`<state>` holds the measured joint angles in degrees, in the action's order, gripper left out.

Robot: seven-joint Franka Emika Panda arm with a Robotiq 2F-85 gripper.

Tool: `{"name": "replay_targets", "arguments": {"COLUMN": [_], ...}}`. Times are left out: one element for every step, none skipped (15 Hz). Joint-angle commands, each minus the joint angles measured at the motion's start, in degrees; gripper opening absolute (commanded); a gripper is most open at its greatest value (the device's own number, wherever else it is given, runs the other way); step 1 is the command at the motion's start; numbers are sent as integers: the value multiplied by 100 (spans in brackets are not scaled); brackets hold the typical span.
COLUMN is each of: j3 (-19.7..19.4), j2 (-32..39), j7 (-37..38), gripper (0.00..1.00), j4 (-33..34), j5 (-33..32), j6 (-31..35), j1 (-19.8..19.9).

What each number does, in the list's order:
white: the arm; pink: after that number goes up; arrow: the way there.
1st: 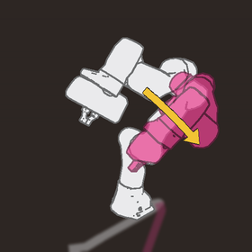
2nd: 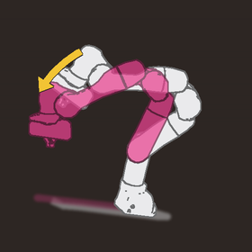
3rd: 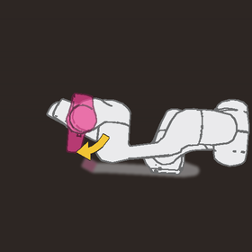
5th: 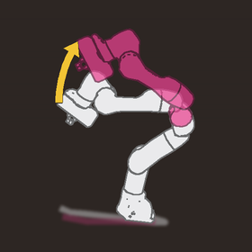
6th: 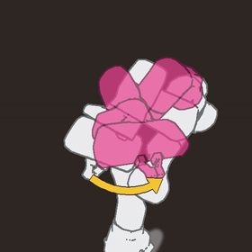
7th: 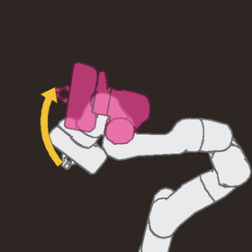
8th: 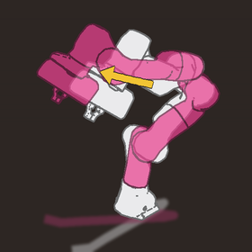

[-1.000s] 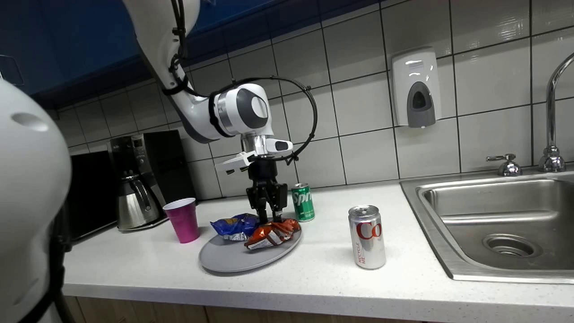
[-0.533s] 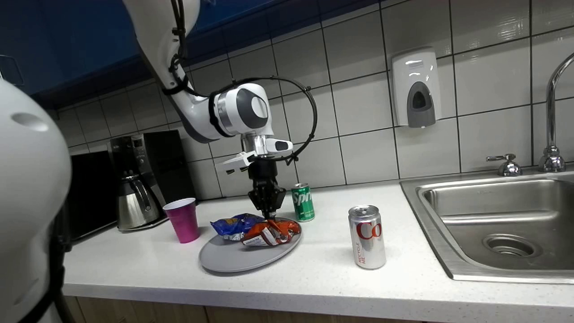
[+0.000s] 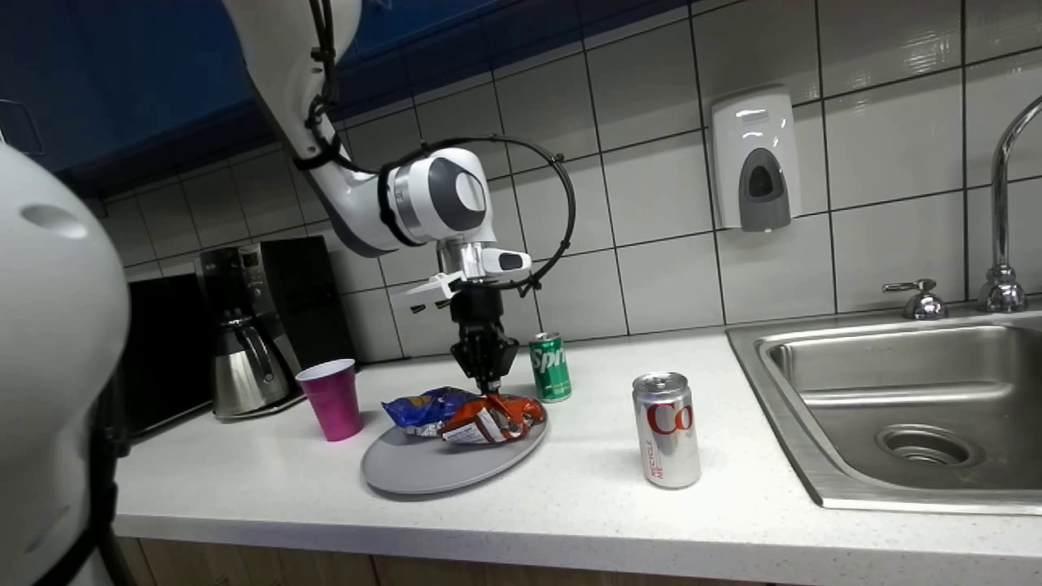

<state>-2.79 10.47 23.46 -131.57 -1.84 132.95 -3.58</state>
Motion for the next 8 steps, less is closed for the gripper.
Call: {"name": "replay_targets", "arguments": {"j3": [59, 65, 72, 77, 78, 79, 75, 74], "j2": [-363, -438, -524, -594, -680, -751, -827, -899], "j7": [-29, -10, 7, 22, 45, 50, 56, 58], "gripper": [0, 0, 0, 0, 0, 0, 0, 0], "j4": [-161, -200, -245, -277, -315, -349, -387, -426], "j5": [23, 18, 17, 4, -15, -18, -19, -20], "j6": [69, 79, 81, 83, 81, 83, 80, 79], "j1": [28, 24, 23, 23, 26, 37, 53, 68]}}
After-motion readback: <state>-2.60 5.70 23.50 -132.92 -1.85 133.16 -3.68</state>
